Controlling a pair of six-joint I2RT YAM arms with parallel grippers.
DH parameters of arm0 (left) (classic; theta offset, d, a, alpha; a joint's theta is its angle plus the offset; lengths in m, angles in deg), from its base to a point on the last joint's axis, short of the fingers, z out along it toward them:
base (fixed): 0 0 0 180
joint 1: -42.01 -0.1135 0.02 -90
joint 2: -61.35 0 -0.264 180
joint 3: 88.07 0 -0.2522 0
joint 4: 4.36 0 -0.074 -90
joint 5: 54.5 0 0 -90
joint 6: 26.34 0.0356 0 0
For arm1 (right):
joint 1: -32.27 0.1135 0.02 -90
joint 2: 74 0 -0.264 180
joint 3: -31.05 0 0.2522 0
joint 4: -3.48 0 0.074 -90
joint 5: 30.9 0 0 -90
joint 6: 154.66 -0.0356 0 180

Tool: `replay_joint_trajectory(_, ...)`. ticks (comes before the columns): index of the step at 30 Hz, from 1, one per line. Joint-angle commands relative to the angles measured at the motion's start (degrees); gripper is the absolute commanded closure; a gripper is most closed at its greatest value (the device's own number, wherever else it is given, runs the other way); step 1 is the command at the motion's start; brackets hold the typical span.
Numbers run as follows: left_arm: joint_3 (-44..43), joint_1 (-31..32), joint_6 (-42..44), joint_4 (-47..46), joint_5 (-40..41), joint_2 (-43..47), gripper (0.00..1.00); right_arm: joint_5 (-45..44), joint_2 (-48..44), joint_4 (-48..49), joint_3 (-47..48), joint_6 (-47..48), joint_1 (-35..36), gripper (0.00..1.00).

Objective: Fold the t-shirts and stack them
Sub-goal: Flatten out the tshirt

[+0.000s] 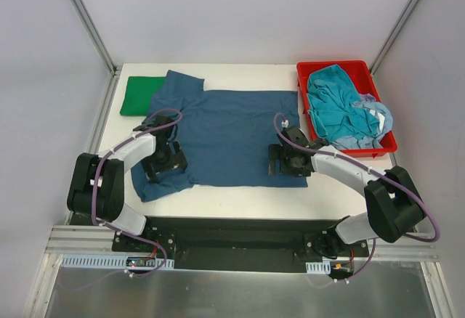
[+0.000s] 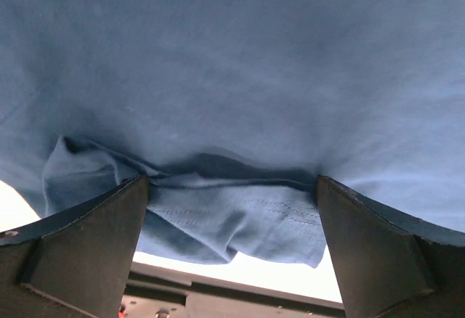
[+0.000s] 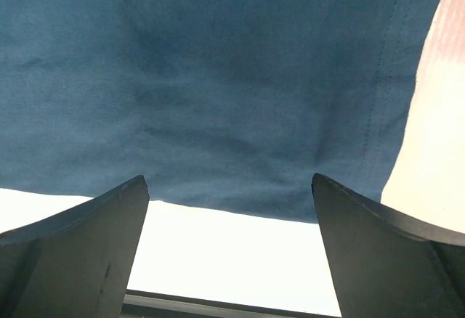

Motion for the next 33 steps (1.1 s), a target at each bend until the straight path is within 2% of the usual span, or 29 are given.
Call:
replay_joint_trajectory(1, 2.20, 1.37, -3.34, 3.60, 0.56, 2.77, 0.06, 0.90, 1.01, 0.69, 1.47, 1.11, 0.04, 0.04)
replay_joint_trajectory(9, 6.42, 6.20, -3.69, 4.13, -3.05, 12.62, 0.33, -1.12, 1.36, -0.10, 1.56, 1.03, -0.13, 0.04)
replay_joint_trajectory(17, 10.20, 8.48, -5.45, 7.99, -5.95, 16.75, 0.39, -1.03, 2.16, -0.54, 1.65, 1.03, -0.49, 0.04)
replay_joint_trajectory(24, 12.84, 15.16, -10.80, 16.42, -7.18, 24.48, 0.38, -1.91, 2.42, -0.72, 1.56, 1.03, -0.66, 0.04)
replay_joint_trajectory(25, 13.19, 16.91, -12.81, 17.92, -7.01, 26.75, 0.35, -1.91, 2.59, -0.81, 1.56, 1.03, -0.75, 0.04)
replay_joint_trajectory(29, 15.12, 23.24, -16.78, 17.84, -12.18, 34.14, 0.31, -1.82, 2.86, -0.81, 1.56, 1.11, -1.36, 0.04)
replay_joint_trajectory(33, 12.94, 26.15, -15.74, 17.84, -16.58, 41.00, 0.13, -1.82, 2.16, -0.81, 1.38, 1.20, -1.63, 0.04)
